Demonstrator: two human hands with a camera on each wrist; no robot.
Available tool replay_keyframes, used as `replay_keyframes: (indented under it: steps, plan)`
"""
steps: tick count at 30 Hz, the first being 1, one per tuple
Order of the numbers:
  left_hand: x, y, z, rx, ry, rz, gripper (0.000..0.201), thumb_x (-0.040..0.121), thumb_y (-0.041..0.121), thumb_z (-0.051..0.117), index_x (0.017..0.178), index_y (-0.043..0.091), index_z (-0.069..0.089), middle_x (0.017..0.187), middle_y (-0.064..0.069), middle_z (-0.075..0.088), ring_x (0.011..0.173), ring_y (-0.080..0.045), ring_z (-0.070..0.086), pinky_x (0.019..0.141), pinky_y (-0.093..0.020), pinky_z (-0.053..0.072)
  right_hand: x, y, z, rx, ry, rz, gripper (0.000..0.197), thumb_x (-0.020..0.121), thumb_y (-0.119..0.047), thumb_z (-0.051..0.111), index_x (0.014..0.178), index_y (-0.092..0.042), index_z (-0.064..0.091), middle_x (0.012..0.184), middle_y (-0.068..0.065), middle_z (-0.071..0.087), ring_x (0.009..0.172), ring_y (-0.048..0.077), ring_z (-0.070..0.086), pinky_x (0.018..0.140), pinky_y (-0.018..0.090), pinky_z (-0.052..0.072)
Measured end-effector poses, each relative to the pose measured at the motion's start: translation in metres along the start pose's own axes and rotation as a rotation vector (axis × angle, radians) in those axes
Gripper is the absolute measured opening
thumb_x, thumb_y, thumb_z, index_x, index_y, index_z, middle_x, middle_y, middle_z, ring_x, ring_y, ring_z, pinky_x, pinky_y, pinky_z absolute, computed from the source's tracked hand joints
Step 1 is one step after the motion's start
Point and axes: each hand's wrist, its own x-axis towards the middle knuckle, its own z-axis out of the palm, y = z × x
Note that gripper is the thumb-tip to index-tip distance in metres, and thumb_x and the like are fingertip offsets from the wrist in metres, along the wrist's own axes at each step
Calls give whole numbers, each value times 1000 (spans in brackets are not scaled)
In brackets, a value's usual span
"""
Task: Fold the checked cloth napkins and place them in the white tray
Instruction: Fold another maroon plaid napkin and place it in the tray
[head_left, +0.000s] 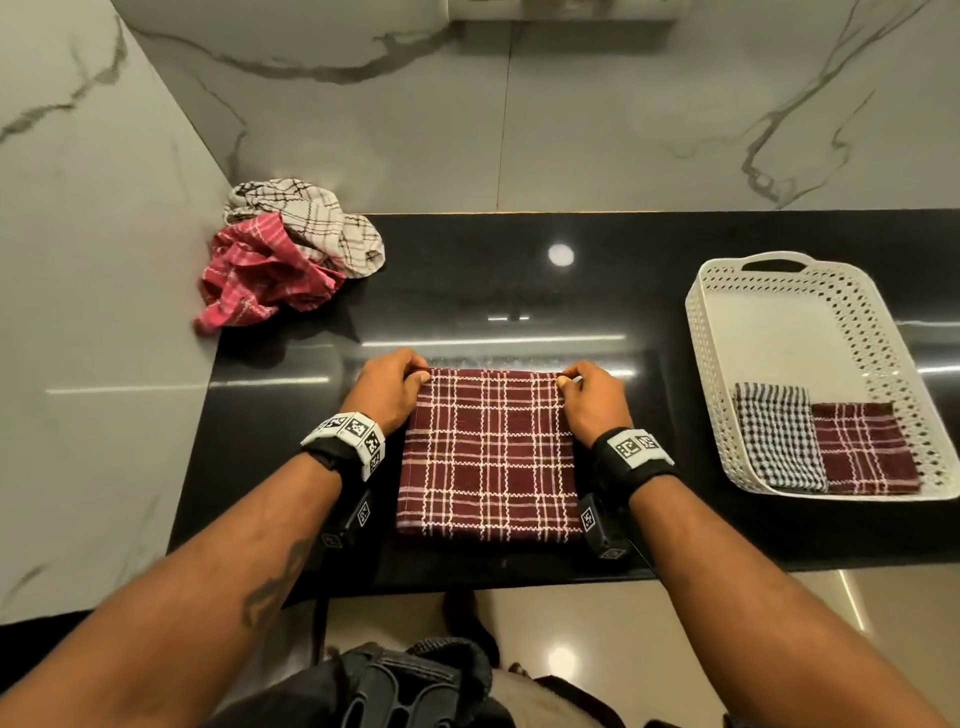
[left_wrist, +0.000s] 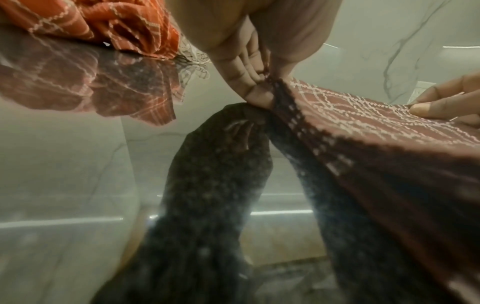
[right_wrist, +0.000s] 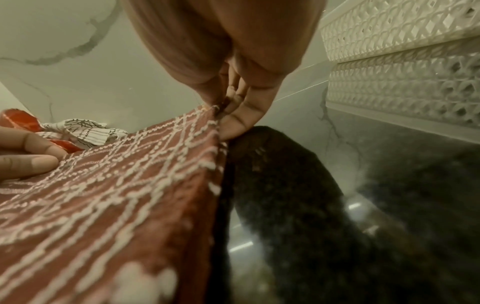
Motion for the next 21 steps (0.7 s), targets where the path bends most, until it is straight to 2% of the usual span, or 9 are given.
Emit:
replay_keyframes:
  steps: [3, 6, 9, 11, 14, 16, 17, 19, 21]
  plan:
    - [5, 0, 0, 50, -22, -13, 6, 95, 24, 61, 95, 20, 66, 93, -1, 69, 90, -20, 63, 86, -34, 51, 3, -3, 1, -28, -10, 22, 11, 99, -25, 54, 95, -21, 64, 94, 5, 70, 86, 21, 66, 80, 35, 55]
    - [7, 0, 0, 87, -23, -28, 4, 93, 25, 63, 93, 22, 66, 84, 2, 66, 85, -21, 63, 83, -34, 53, 5, -6, 4, -35, -11, 62, 10, 98, -26, 55, 92, -24, 61, 93, 4, 70, 85, 21, 67, 82, 42, 58]
    - [9, 3, -1, 113, -49, -39, 8, 93, 29, 62, 96, 22, 66, 85, 1, 65, 88, -23, 64, 85, -36, 53, 1, -11, 1, -91, 2, 63, 6, 98, -21, 53, 97, -18, 58, 98, 10, 69, 87, 26, 65, 78, 36, 53]
    - [6, 7, -1, 205, -28, -9, 17, 94, 34, 61, 104, 21, 62, 99, -2, 63, 99, -24, 62, 89, -40, 52, -5, -14, 0, -269, 31, -24, 13, 96, -15, 51, 108, -11, 52, 106, 14, 64, 95, 33, 61, 78, 39, 48]
    - [-9, 18, 3, 377, 141, 167, 25, 95, 35, 56, 112, 16, 58, 109, -4, 53, 101, -23, 52, 89, -42, 49, -23, -29, 6, -556, 84, -263, 30, 93, -18, 51, 122, -12, 43, 122, 12, 52, 112, 33, 53, 91, 48, 46]
    - [-24, 31, 13, 458, 104, 343, 28, 95, 34, 51, 116, 17, 57, 115, -2, 52, 104, -21, 51, 93, -38, 47, -38, -38, 16, -559, -108, -398, 50, 97, -30, 48, 141, -12, 33, 147, 13, 35, 138, 34, 35, 110, 57, 34]
    - [-30, 34, 22, 493, 11, 416, 35, 96, 35, 48, 125, 16, 55, 127, -3, 52, 116, -22, 50, 103, -39, 43, -46, -41, 24, -575, -261, -440, 63, 99, -37, 44, 152, -12, 20, 161, 12, 16, 150, 33, 15, 118, 60, 20]
    - [-43, 36, 38, 573, -199, 469, 55, 100, 40, 41, 150, 16, 36, 158, -5, 32, 145, -25, 29, 122, -41, 20, -57, -35, 36, -657, -474, -459, 76, 102, -50, 32, 158, -16, -5, 164, 6, -17, 152, 26, -15, 121, 58, -3]
    - [-54, 27, 45, 642, -295, 417, 66, 103, 48, 27, 159, 18, 9, 167, -2, 2, 154, -21, 1, 125, -39, 0, -62, -19, 38, -707, -526, -441, 81, 100, -62, 21, 156, -17, -15, 160, 4, -29, 149, 23, -24, 120, 56, -12]
